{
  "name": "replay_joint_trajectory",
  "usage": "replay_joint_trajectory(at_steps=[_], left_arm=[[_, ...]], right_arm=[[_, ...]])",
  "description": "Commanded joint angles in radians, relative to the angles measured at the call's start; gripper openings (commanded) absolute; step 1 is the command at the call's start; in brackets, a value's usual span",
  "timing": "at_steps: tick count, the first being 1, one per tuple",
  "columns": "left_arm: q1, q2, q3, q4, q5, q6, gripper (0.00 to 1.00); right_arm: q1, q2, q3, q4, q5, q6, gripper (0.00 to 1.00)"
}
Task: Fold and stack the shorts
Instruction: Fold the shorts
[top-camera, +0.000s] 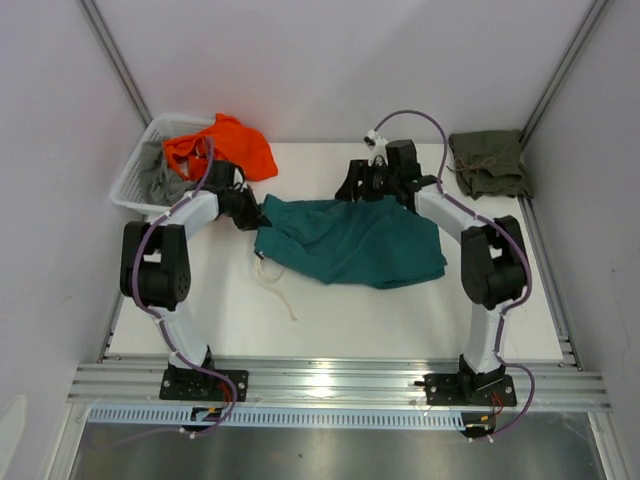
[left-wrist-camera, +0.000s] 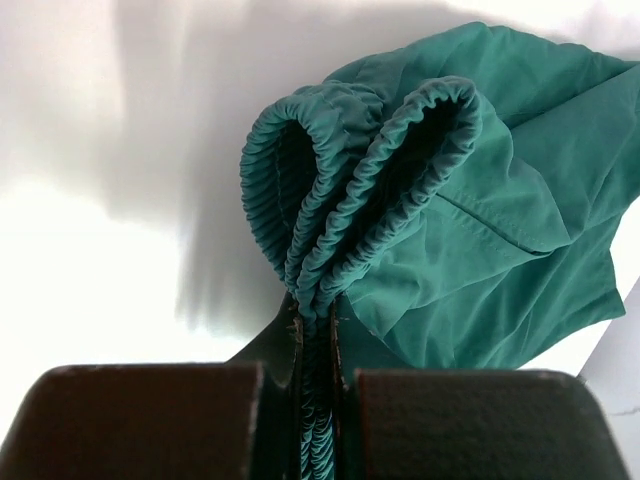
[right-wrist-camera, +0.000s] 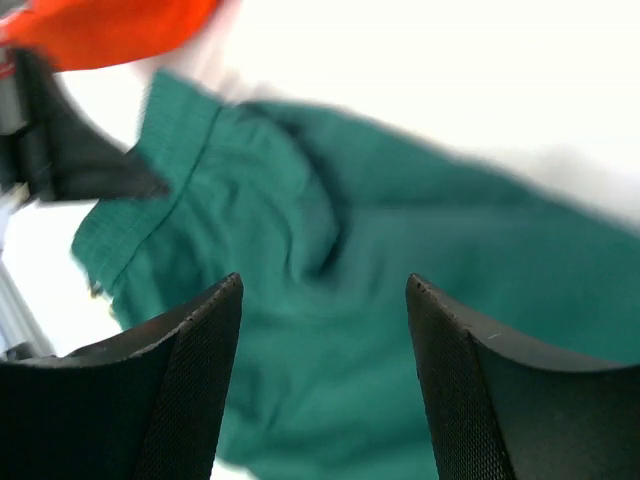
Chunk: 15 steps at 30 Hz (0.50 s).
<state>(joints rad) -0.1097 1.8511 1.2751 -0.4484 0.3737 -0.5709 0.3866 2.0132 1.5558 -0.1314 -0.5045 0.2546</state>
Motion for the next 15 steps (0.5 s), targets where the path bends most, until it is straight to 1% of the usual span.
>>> replay_joint_trajectory(at_steps=[1,4,10,11,13,15], left_arm=[[0.039,-0.075,0.072,-0.096,-0.001,0.029,0.0],[0.042,-0.092,0.089,-0.121,-0.01,0.049,0.0],[0.044,-0.101,0.099,-0.139,-0.022,0.081,0.0],[0.044,-0.104,0.092,-0.138,-0.019,0.085,0.0],[0.044,-0.105,0.086,-0.133,-0.018,0.095,0.0],[0.044,-0.107,0.083,-0.13,-0.019,0.105,0.0]], right_arm=[[0.005,-0.117,-0.14,0.087,-0.012,0.055,0.69],[-0.014,-0.157,-0.204,0.069,0.036,0.058,0.69],[-0.133,-0.255,-0.272,-0.031,0.176,0.084,0.69],[-0.162,-0.264,-0.287,-0.04,0.196,0.08,0.72],[-0.195,-0.268,-0.287,-0.042,0.216,0.069,0.73],[-0.241,-0.242,-0.245,-0.053,0.202,0.063,0.73]])
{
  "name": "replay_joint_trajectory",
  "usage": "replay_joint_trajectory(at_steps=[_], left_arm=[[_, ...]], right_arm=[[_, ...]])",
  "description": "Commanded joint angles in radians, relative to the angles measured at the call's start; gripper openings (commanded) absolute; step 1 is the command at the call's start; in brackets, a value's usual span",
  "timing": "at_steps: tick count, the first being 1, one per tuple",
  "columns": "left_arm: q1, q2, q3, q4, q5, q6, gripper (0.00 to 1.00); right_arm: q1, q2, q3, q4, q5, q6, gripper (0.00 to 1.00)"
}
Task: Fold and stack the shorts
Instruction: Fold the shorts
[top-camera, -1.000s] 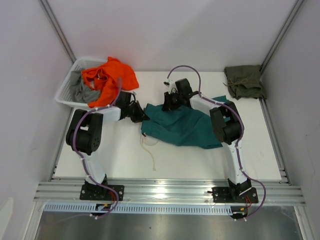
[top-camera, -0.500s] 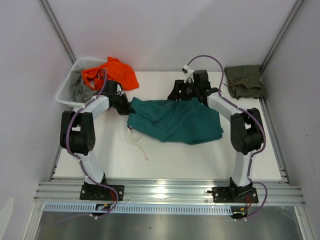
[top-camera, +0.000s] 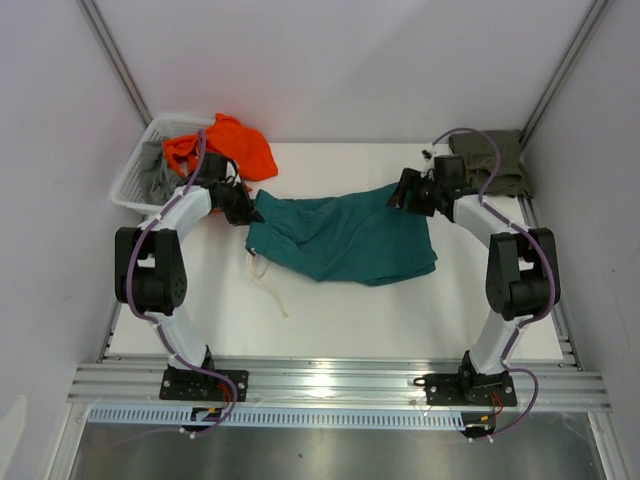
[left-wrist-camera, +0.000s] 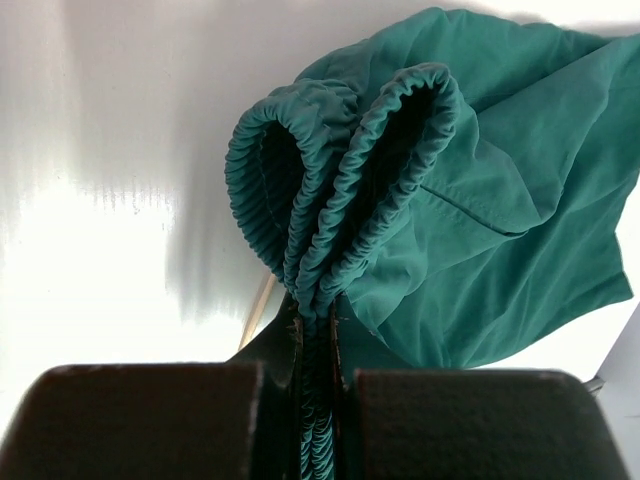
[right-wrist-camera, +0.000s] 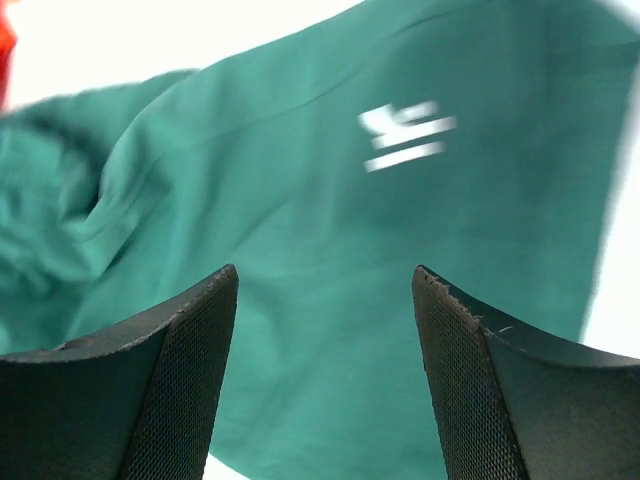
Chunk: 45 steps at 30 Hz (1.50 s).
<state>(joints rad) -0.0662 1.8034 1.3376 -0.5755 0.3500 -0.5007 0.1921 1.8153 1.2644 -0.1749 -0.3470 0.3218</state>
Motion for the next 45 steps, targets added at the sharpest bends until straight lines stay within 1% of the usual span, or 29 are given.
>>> replay_joint_trajectory(at_steps=[1,3,7,15,18,19,20,21,22,24,25,26,27,30,31,32,33,34,39,40,42,45], left_arm=[[0.0,-0.058,0.02,-0.001,0.004,0.043,0.0],[0.0,-0.052,0.023,-0.001,0.003,0.051,0.0],[0.0,-0.05,0.031,0.0,0.006,0.065,0.0],[0.0,-0.053,0.04,-0.011,0.003,0.091,0.0],[0.002,-0.049,0.046,-0.014,0.004,0.096,0.0],[0.002,-0.047,0.048,-0.014,0.006,0.097,0.0],[0.002,-0.049,0.046,-0.017,0.004,0.097,0.0],[0.003,-0.049,0.048,-0.02,0.006,0.099,0.0],[0.003,-0.05,0.046,-0.023,0.006,0.1,0.0],[0.006,-0.052,0.052,-0.026,0.004,0.102,0.0],[0.008,-0.053,0.055,-0.029,0.006,0.102,0.0],[0.009,-0.053,0.054,-0.027,0.006,0.102,0.0],[0.012,-0.056,0.054,-0.03,0.006,0.102,0.0],[0.017,-0.061,0.055,-0.035,0.01,0.103,0.0],[0.019,-0.059,0.052,-0.035,0.01,0.103,0.01],[0.019,-0.061,0.054,-0.035,0.012,0.103,0.0],[0.02,-0.061,0.048,-0.034,0.012,0.103,0.0],[0.02,-0.062,0.045,-0.032,0.015,0.102,0.0],[0.02,-0.064,0.034,-0.026,0.023,0.102,0.0],[0.02,-0.067,0.034,-0.026,0.023,0.102,0.0],[0.022,-0.067,0.034,-0.029,0.021,0.109,0.0],[0.022,-0.07,0.028,-0.029,0.021,0.114,0.0]], right_arm=[[-0.058,-0.003,0.07,-0.018,0.045,-0.004,0.73],[-0.089,0.042,0.133,-0.034,0.036,-0.015,0.72],[-0.109,0.14,0.193,-0.035,0.029,-0.044,0.72],[-0.115,0.251,0.225,0.0,0.043,-0.087,0.72],[-0.12,0.302,0.251,0.0,0.029,-0.095,0.7],[-0.121,0.315,0.26,-0.006,0.022,-0.099,0.67],[-0.122,0.326,0.273,-0.015,0.014,-0.102,0.61],[-0.122,0.334,0.273,-0.017,0.008,-0.102,0.57],[-0.122,0.337,0.271,-0.015,0.008,-0.102,0.43],[-0.12,0.329,0.262,-0.018,0.016,-0.104,0.27],[-0.12,0.329,0.26,-0.02,0.023,-0.102,0.1],[-0.12,0.326,0.257,-0.023,0.028,-0.101,0.04],[-0.121,0.325,0.254,-0.024,0.032,-0.102,0.0],[-0.12,0.32,0.253,-0.029,0.023,-0.115,0.0],[-0.115,0.314,0.253,-0.035,0.031,-0.121,0.06],[-0.112,0.312,0.251,-0.038,0.039,-0.13,0.12],[-0.108,0.309,0.25,-0.041,0.045,-0.136,0.22],[-0.108,0.302,0.241,-0.028,0.046,-0.138,0.41],[-0.111,0.28,0.225,0.002,0.054,-0.133,0.45],[-0.111,0.277,0.225,0.006,0.06,-0.135,0.49],[-0.111,0.269,0.231,0.011,0.071,-0.139,0.54],[-0.109,0.282,0.259,0.005,0.072,-0.151,0.54]])
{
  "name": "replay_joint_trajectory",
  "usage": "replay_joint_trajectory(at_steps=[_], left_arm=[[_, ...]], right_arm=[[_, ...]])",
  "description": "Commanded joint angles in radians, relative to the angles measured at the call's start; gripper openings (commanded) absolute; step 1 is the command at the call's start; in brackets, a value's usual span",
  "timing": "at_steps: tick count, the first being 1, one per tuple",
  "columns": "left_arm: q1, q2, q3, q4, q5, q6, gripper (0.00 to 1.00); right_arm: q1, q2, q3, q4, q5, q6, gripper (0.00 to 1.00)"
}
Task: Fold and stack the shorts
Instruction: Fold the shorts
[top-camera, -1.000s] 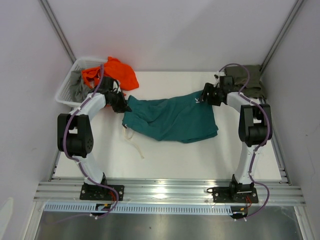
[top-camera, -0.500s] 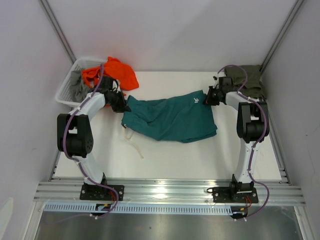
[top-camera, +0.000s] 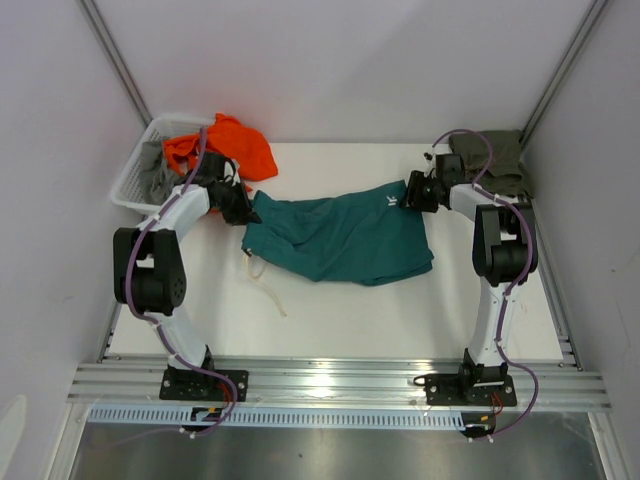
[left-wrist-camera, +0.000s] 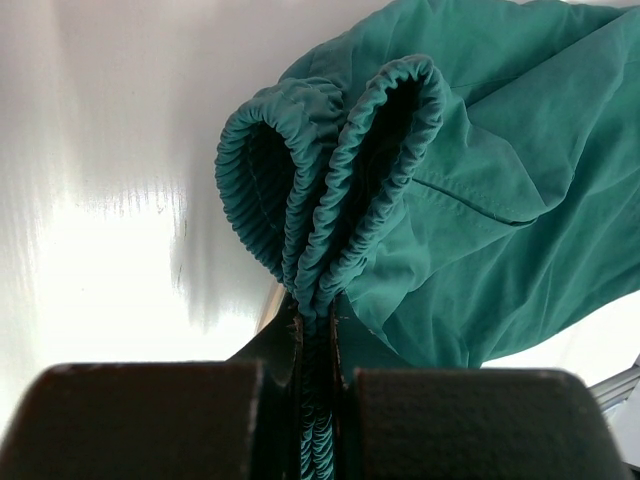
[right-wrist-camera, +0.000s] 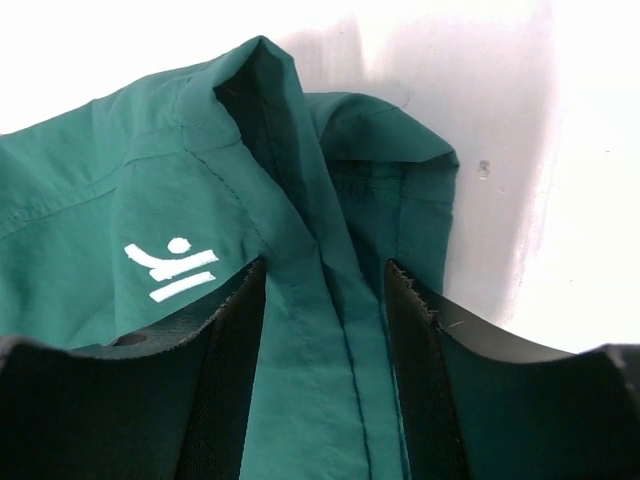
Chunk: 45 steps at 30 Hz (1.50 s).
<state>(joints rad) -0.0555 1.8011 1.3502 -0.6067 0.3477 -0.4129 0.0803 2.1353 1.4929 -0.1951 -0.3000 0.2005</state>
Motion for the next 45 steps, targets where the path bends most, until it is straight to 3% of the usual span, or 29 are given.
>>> replay_joint_trajectory(at_steps=[1,17,21,23,26,29,30,45], left_arm=[[0.011,-0.068,0.015,0.001,0.024,0.026,0.0],[0.011,-0.071,0.006,0.007,0.036,0.023,0.0],[0.011,-0.072,0.004,0.008,0.037,0.025,0.01],[0.013,-0.074,0.001,0.01,0.039,0.026,0.0],[0.014,-0.074,-0.002,0.013,0.042,0.025,0.0],[0.02,-0.077,-0.005,0.015,0.045,0.025,0.0],[0.02,-0.077,-0.003,0.015,0.043,0.025,0.0],[0.086,-0.103,-0.059,0.058,0.042,-0.032,0.01]], right_arm=[[0.003,-0.032,0.038,0.017,0.028,-0.033,0.54],[0.076,-0.003,0.043,-0.05,0.099,-0.099,0.48],[0.076,0.008,0.055,-0.084,0.081,-0.093,0.37],[0.082,0.034,0.084,-0.121,0.091,-0.089,0.37],[0.088,0.051,0.089,-0.176,0.128,-0.079,0.28],[0.087,0.052,0.086,-0.198,0.163,-0.067,0.1],[0.087,0.052,0.086,-0.21,0.174,-0.064,0.0],[0.0,0.031,0.147,-0.282,0.243,0.004,0.0]])
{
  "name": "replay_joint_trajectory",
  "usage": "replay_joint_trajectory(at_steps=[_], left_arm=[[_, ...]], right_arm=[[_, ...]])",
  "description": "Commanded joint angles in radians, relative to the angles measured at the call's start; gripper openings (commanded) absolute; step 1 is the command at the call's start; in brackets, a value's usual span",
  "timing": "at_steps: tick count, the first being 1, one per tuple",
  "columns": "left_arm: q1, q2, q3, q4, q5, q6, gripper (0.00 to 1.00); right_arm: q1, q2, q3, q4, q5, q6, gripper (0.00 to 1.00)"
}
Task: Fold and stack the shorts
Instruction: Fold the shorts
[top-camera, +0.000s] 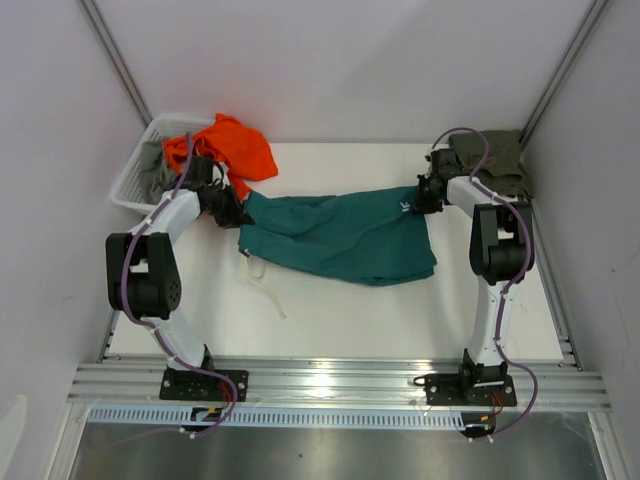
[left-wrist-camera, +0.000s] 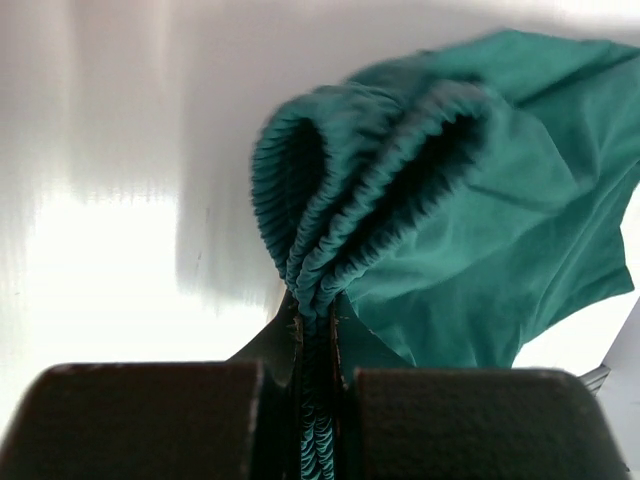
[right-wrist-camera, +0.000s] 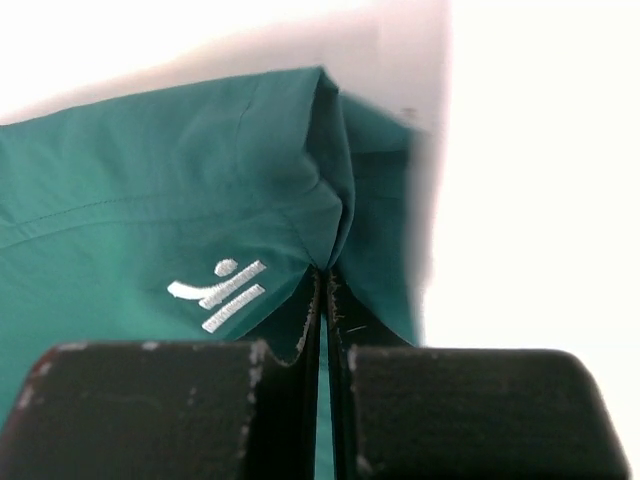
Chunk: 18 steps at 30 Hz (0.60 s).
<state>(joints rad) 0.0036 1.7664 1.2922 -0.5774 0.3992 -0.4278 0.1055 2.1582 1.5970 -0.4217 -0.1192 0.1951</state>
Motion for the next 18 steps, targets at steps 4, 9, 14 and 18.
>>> replay_joint_trajectory(at_steps=[4,9,14,18], left_arm=[[0.029,-0.082,-0.024,0.05,-0.02,-0.035,0.0],[0.029,-0.087,-0.018,0.068,-0.013,-0.039,0.0],[0.027,-0.084,0.012,0.048,-0.026,-0.023,0.0],[0.027,-0.088,0.012,0.051,-0.023,-0.02,0.0]], right_arm=[[-0.026,0.008,0.038,-0.066,0.065,0.01,0.01],[-0.024,-0.046,0.003,-0.026,0.038,0.012,0.44],[-0.032,-0.083,0.027,-0.042,0.026,0.015,0.43],[-0.029,-0.101,0.017,-0.008,-0.005,0.015,0.55]])
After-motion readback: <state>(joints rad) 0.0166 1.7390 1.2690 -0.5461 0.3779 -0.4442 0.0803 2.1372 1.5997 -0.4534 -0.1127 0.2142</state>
